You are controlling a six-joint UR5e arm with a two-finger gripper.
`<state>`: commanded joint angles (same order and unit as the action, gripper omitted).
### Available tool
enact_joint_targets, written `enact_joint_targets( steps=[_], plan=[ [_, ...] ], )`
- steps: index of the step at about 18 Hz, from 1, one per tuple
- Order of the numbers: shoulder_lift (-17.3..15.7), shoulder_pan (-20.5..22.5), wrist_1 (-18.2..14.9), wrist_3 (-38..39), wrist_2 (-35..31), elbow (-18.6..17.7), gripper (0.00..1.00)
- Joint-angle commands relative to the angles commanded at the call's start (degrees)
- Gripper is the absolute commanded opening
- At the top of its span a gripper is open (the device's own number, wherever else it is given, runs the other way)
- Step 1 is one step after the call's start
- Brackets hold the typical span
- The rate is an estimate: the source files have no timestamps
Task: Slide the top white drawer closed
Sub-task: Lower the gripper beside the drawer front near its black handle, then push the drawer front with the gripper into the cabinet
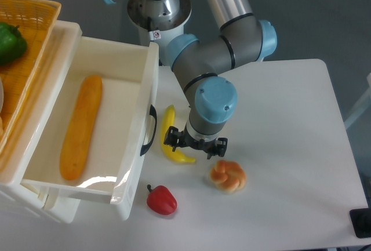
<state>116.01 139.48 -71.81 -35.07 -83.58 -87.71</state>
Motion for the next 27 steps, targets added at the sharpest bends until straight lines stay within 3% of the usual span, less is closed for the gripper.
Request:
enact_joint_targets(
  steps=[27],
  plan=[
    [-2.3, -2.5, -0.5, -0.1, 4.1, -0.4, 1.00]
  ],
)
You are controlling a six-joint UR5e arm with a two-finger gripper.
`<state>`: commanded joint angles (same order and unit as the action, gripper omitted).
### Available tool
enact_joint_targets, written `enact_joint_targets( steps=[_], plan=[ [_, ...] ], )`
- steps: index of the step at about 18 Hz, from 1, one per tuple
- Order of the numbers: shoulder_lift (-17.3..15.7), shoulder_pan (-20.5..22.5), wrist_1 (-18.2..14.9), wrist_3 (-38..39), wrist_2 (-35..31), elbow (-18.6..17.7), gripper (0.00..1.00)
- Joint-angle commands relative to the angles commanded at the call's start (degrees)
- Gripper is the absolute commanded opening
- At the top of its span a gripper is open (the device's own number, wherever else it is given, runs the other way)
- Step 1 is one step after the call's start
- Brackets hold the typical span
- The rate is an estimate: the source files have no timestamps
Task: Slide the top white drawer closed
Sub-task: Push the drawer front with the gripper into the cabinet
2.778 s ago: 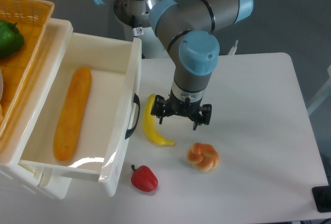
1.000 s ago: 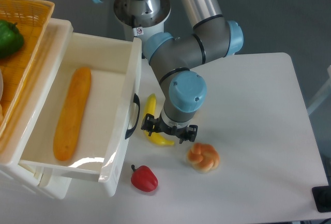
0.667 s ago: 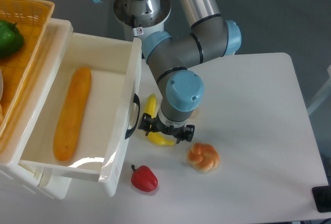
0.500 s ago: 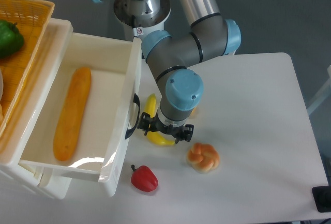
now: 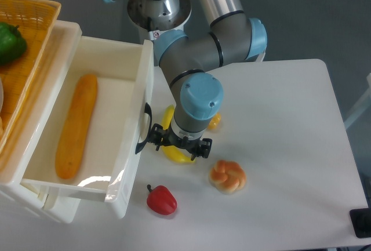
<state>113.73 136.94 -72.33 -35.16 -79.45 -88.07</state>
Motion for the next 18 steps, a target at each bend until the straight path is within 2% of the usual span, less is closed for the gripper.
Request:
enact_joint_targets(
  steps=[18],
  plan=[
    [-1.7, -5.4, -0.4, 0.6, 1.1, -0.7, 1.00]
  ],
)
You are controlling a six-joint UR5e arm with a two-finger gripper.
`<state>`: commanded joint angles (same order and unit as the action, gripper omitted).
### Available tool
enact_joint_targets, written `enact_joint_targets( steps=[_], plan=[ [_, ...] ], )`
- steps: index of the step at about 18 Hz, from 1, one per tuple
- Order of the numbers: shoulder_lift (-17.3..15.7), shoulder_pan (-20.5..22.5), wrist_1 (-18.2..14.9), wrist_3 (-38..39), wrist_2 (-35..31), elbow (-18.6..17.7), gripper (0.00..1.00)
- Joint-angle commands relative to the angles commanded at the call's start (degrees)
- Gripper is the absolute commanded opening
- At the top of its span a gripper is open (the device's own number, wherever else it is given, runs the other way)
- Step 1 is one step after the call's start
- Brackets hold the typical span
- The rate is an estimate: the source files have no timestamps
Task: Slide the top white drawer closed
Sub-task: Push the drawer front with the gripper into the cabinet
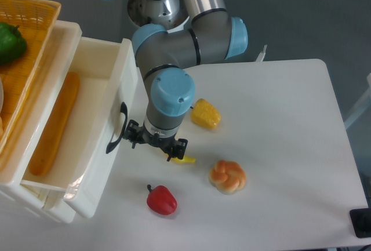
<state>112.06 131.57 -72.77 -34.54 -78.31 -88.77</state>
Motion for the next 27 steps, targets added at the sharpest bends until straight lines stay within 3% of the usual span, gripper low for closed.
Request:
enact_joint_targets(
  steps=[16, 27],
  plan=[
    [-0.3, -5.9, 0.6, -0.2, 0.0, -0.2, 1.00],
    [-1.0, -7.1, 0.5, -0.1, 0.1, -0.3, 1.00]
  ],
)
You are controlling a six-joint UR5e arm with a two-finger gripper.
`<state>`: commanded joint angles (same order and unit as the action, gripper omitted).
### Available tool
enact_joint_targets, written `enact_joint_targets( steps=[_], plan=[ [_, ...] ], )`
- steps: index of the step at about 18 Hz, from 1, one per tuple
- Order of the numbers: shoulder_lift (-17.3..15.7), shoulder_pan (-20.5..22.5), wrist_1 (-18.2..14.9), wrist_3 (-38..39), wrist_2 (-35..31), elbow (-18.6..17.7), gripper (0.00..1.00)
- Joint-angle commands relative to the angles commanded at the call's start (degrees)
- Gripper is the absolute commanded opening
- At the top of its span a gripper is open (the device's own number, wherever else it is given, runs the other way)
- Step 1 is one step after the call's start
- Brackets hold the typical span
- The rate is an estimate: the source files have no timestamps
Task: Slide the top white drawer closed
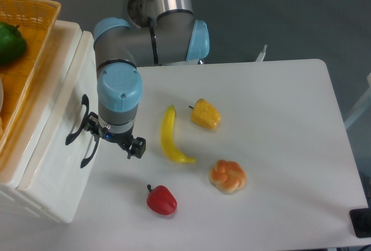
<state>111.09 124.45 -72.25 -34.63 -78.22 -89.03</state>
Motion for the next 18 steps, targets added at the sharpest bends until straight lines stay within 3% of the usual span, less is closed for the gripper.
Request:
enact_joint_targets(
  steps=[8, 18],
  plan=[
    [0.0, 0.6, 0.1, -0.5, -0.4, 0.8, 1.00],
    [-0.1, 12.6, 0.3, -12.7, -0.4, 3.1, 1.00]
  ],
)
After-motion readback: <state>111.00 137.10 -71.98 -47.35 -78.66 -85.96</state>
